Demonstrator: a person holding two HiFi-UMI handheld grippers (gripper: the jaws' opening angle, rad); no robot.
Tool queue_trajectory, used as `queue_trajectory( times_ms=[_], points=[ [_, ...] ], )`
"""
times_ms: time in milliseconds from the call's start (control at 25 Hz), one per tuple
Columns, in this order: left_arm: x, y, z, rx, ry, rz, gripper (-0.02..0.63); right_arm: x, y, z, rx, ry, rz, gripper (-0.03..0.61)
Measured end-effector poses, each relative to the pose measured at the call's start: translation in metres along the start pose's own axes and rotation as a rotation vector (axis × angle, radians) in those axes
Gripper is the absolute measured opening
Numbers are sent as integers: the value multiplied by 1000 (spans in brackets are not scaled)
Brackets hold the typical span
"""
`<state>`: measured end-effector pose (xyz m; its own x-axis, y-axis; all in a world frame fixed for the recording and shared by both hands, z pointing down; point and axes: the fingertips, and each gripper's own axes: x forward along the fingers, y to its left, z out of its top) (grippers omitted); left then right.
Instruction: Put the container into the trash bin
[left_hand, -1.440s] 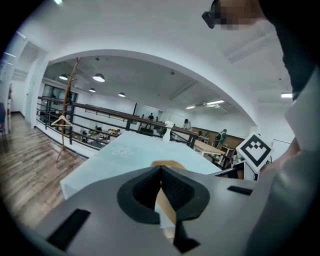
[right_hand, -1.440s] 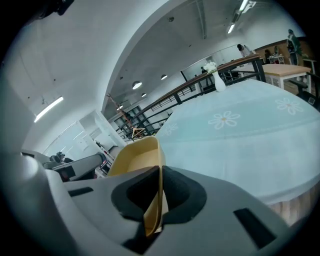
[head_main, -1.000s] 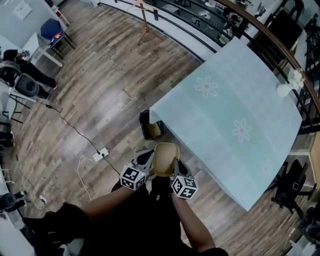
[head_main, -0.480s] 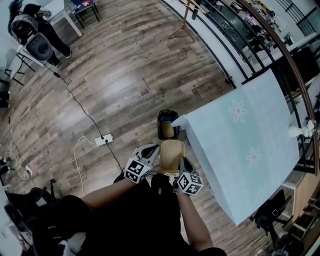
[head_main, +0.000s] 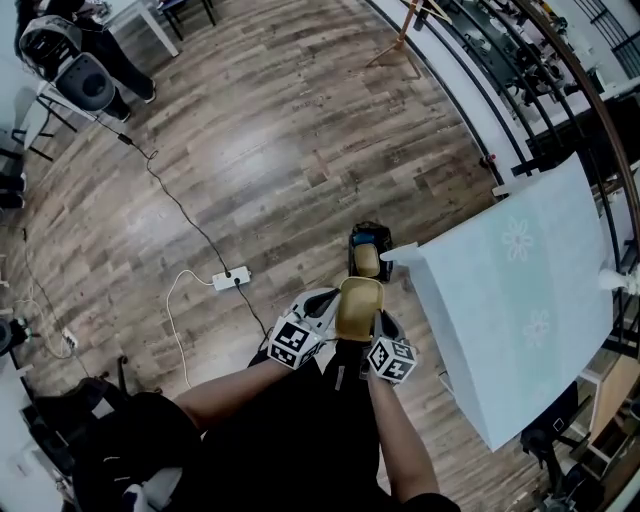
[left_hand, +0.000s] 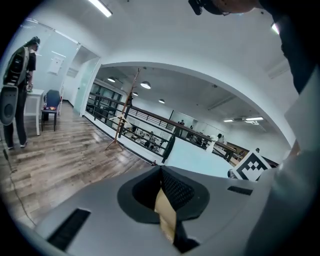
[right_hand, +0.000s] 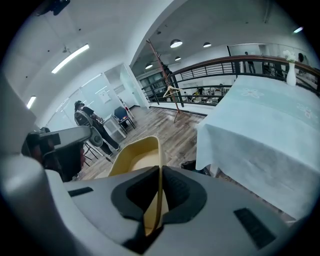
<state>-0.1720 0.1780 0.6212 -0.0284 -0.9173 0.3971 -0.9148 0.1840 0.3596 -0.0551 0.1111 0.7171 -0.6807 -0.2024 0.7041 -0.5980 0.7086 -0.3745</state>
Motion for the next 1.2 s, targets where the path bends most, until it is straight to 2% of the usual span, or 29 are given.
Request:
queue_trajectory(
  times_ms=[240, 400, 560, 760, 880, 1200],
  points=[
    [11, 29, -6, -1, 26, 60, 14, 56, -24, -3, -39, 67, 5, 43],
    [30, 47, -14, -15, 31, 115, 14, 97, -65, -10, -84, 86, -16, 43],
    [40, 73, -26, -31, 39, 203, 14, 142, -92, -26, -52, 128, -25, 43],
    [54, 87, -47, -131, 37, 287, 14, 185, -117, -27, -76, 160, -7, 43],
    [56, 82, -59, -161, 30, 302, 14, 207, -134, -36, -87, 176, -3, 43],
    [67, 62, -108, -244, 85, 303, 14, 257, -167, -63, -129, 217, 16, 43]
  ],
)
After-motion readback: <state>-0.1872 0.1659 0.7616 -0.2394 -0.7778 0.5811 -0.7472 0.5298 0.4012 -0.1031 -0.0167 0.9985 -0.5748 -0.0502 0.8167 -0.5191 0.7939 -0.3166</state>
